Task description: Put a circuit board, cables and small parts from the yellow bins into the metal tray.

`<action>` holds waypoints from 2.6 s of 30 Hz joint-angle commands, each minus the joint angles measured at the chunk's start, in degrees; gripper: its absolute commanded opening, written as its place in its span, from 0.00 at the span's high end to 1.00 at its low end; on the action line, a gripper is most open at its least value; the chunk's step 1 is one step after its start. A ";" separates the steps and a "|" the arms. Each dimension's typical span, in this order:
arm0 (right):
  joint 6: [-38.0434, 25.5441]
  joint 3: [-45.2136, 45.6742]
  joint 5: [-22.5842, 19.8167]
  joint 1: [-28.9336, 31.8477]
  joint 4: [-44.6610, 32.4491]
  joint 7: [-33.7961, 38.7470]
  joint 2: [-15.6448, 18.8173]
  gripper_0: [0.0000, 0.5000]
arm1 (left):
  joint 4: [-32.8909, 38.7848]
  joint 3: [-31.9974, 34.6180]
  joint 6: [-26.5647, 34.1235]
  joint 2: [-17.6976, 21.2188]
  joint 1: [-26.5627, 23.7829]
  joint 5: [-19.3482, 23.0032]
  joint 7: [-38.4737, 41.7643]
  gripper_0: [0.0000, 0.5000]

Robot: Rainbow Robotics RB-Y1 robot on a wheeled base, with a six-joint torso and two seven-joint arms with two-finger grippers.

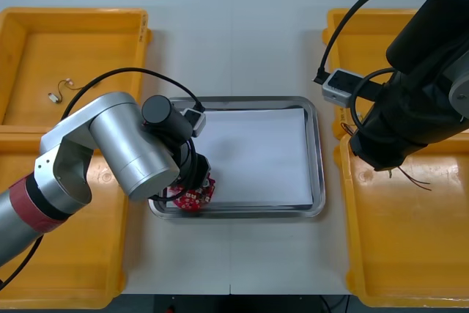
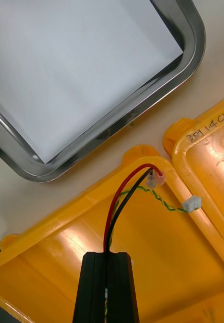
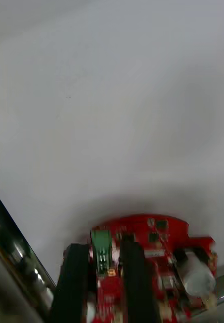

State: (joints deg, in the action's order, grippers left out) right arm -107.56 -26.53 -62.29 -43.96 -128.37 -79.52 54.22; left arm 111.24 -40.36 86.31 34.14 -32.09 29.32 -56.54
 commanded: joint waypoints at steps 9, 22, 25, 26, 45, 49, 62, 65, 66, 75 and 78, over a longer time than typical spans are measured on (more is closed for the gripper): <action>-0.55 -0.19 0.68 -2.27 -1.27 0.33 -1.57 1.00 | 0.73 -0.77 -1.94 1.99 0.54 -0.85 6.71 0.00; -1.08 -0.19 1.38 -2.53 0.93 0.07 -6.14 1.00 | 0.91 2.83 -2.02 1.99 0.54 2.40 6.18 0.00; -1.43 -2.21 1.82 -4.11 2.42 -0.28 -8.78 1.00 | 1.26 5.65 -1.50 1.99 0.45 4.16 5.48 0.00; -1.43 -2.73 2.09 -4.47 2.51 -0.37 -9.04 1.00 | 1.35 6.00 -1.23 1.99 0.45 4.34 5.39 0.00; 0.33 -18.11 14.92 -7.63 4.09 -8.46 -17.83 1.00 | 9.08 24.37 18.89 5.68 -1.75 16.47 2.14 0.00; 1.56 -18.55 15.18 -7.63 6.55 -14.43 -18.80 1.00 | 8.73 27.27 21.71 7.35 -3.24 19.19 1.35 0.00; 4.90 -18.64 18.43 -6.66 14.46 -30.25 -24.51 1.00 | 1.43 33.33 23.69 13.41 -7.99 25.78 -4.10 0.00; 6.75 -18.73 19.05 -5.43 15.08 -32.19 -24.77 1.00 | -2.08 34.39 23.69 14.11 -9.13 25.96 -6.83 0.00; 7.27 -18.91 19.40 -5.08 15.08 -32.80 -24.77 1.00 | -3.05 34.74 23.69 14.29 -9.48 25.78 -7.62 0.00; 11.93 -25.15 25.46 -2.97 15.17 -32.98 -24.33 1.00 | -11.40 37.90 23.69 15.43 -12.30 22.35 -15.53 0.00; 14.22 -27.17 27.57 -1.48 15.17 -32.89 -24.07 1.00 | -13.77 38.69 23.69 15.61 -12.91 19.72 -18.78 0.00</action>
State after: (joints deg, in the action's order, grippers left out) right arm -95.07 -51.13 -36.32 -47.08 -112.58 -111.35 30.38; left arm 98.77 -3.99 109.55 46.71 -41.75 51.27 -71.27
